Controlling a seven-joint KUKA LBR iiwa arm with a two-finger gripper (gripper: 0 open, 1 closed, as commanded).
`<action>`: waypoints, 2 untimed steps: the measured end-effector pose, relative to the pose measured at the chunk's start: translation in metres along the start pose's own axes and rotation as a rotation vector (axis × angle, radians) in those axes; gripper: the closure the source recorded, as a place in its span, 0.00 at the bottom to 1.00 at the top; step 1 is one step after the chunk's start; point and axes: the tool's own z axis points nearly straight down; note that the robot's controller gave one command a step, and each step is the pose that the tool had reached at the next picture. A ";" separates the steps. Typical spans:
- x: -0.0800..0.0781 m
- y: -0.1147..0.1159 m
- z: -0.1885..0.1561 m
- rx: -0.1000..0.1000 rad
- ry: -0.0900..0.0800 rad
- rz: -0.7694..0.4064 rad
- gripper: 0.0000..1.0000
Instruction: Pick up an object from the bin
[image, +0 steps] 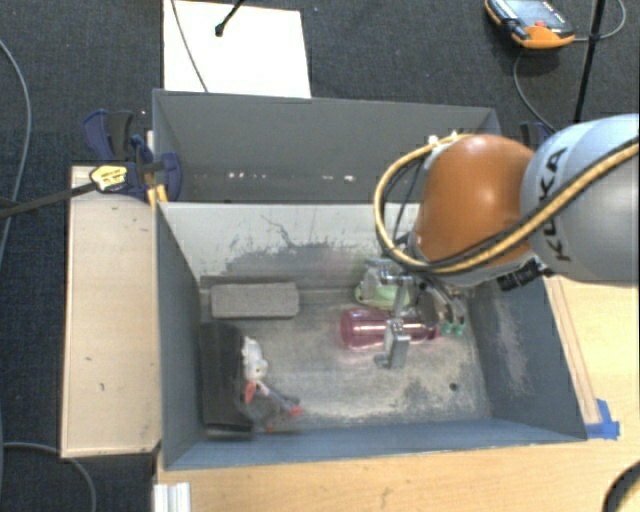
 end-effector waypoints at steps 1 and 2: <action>-0.001 -0.012 0.054 0.001 0.003 -0.069 0.00; -0.016 -0.029 0.066 -0.001 0.006 -0.049 0.00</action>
Offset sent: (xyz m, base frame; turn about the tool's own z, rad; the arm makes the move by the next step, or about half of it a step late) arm 0.0277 -0.0360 -0.0541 -0.0373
